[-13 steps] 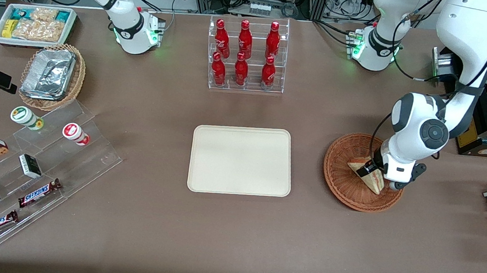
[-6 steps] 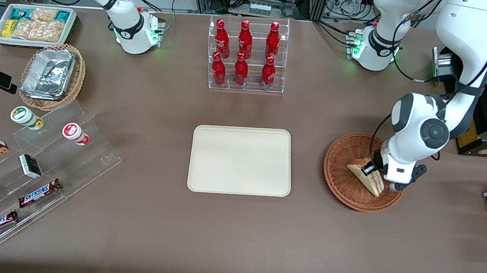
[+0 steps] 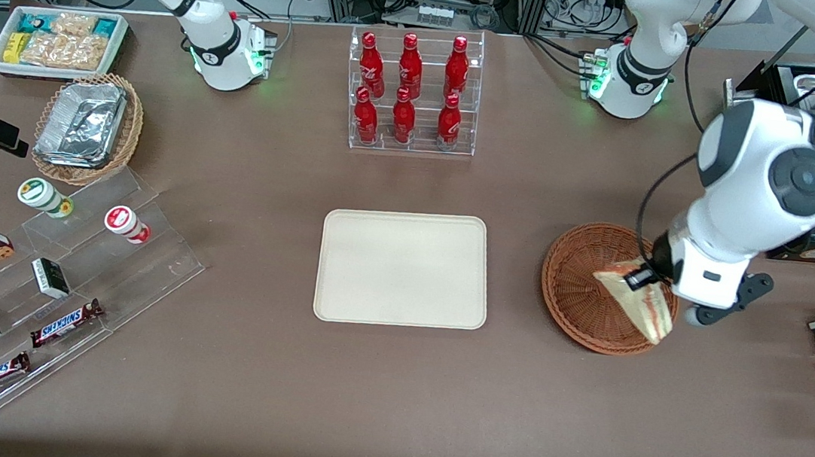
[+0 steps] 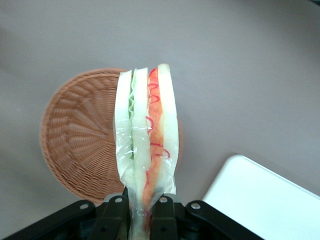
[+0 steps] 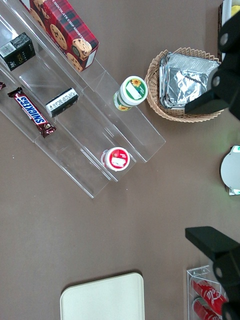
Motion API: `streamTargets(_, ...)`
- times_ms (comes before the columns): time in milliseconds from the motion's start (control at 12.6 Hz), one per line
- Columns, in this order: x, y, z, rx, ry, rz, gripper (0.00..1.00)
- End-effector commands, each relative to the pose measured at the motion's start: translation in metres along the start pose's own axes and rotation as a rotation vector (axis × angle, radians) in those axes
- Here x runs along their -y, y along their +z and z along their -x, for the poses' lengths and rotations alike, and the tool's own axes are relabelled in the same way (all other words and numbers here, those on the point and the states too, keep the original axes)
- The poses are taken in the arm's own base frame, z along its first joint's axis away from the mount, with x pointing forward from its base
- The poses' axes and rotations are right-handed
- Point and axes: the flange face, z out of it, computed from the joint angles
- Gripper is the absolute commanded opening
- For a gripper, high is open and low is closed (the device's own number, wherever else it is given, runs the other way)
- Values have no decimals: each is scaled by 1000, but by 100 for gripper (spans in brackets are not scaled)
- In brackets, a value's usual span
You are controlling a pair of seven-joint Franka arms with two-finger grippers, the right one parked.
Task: Place sandwich from basket to tray
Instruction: 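Lift the sandwich and carry it with the left gripper to the tray, then lower the sandwich onto the cream tray with the left gripper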
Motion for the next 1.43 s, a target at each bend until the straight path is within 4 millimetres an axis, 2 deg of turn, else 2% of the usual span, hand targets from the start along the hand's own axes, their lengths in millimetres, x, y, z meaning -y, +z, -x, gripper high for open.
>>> streamTargets(0, -92, 45, 49, 21, 151, -52, 0)
streamTargets(80, -123, 74, 80, 18, 230, -92, 0)
streamTargets(159, -157, 90, 105, -3, 275, -109, 0)
streamTargets(239, -182, 106, 130, 1, 272, -113, 0)
streamTargets(319, -196, 125, 143, 9, 292, -112, 0)
streamTargets(398, -218, 133, 158, -4, 323, -69, 0)
streamTargets(478, -237, 150, 177, -12, 359, -42, 0)
streamTargets(558, -251, 162, 195, -19, 387, -16, 0)
streamTargets(717, -266, 177, 214, -37, 415, 37, 0)
streamTargets(1035, -279, 220, 249, -25, 525, 36, 0)
streamTargets(1354, -274, 245, 256, -18, 554, -13, 0)
